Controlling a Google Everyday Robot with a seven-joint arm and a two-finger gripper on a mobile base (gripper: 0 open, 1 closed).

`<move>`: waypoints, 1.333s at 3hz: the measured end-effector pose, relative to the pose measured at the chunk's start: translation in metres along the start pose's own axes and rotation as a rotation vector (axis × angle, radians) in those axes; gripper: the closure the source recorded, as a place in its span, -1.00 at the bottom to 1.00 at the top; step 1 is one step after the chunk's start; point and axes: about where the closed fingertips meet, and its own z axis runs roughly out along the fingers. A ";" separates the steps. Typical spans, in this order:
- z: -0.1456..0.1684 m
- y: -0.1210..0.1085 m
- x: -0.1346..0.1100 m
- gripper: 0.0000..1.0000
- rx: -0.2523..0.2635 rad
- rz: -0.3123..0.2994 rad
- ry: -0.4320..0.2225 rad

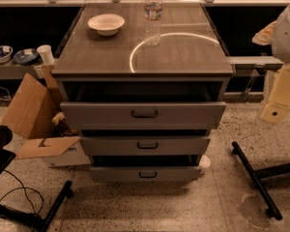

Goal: Open top drawer

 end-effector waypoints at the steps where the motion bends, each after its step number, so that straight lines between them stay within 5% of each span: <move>1: 0.002 -0.001 -0.001 -1.00 0.000 -0.003 -0.002; 2: 0.033 -0.021 -0.017 -1.00 -0.007 -0.044 -0.023; 4: 0.154 -0.058 -0.051 -1.00 -0.076 -0.117 0.029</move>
Offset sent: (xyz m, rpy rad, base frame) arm 0.0711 0.0304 -0.0543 0.0216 0.0035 0.1065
